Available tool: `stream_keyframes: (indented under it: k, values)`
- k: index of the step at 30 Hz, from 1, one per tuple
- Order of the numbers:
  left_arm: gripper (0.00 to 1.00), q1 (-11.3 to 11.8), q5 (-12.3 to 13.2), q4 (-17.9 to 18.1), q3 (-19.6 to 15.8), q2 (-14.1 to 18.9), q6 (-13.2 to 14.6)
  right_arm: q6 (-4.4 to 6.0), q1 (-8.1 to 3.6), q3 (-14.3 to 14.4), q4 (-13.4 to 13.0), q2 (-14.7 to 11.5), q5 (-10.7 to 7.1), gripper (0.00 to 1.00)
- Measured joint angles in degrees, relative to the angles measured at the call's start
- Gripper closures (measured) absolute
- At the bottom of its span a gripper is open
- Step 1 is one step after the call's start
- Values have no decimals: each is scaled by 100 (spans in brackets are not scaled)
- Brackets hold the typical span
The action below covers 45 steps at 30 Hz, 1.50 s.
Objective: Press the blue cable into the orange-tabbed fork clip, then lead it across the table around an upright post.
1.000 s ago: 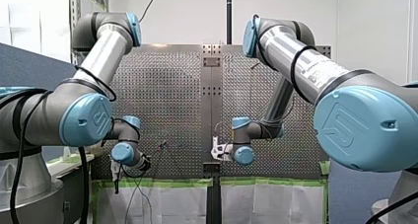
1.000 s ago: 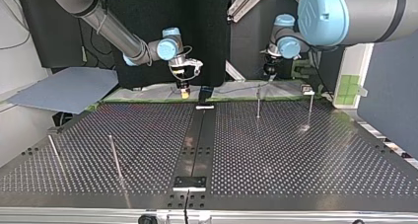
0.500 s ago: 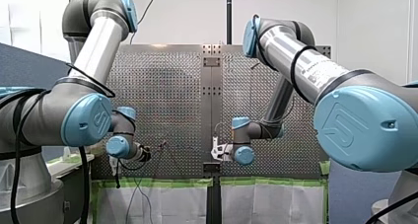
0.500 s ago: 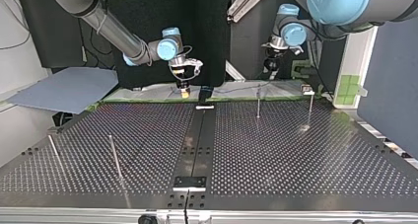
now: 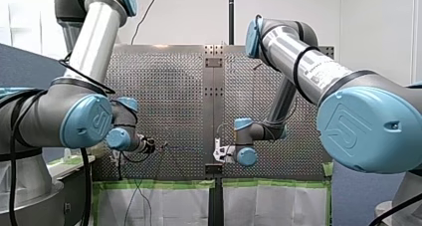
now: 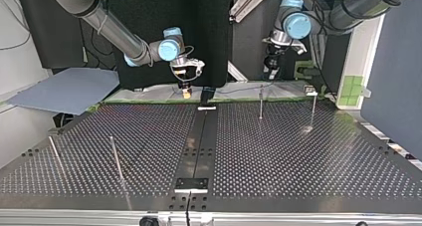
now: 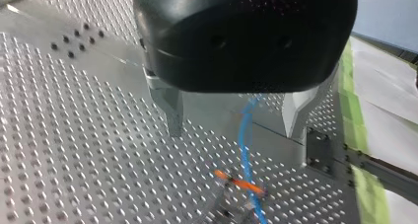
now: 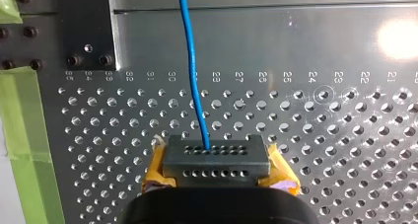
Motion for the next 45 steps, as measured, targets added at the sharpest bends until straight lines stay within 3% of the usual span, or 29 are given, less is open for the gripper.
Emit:
stream_keyframes:
  k: [6,20,30,36,45]
  values:
    - [0,-113,-77,20,35,68,161,4,-1,2,4,0,-1,100]
    - [0,-327,-621,4,338,-477,489,9,-2,-2,-11,2,0,100]
    - [0,-390,-1049,8,413,-503,520,34,-4,-2,-33,2,-8,100]
    - [0,-404,-1280,20,422,-499,592,54,-3,1,-21,2,-99,100]
    - [0,-437,-1383,17,421,-498,685,56,9,1,46,2,-123,100]
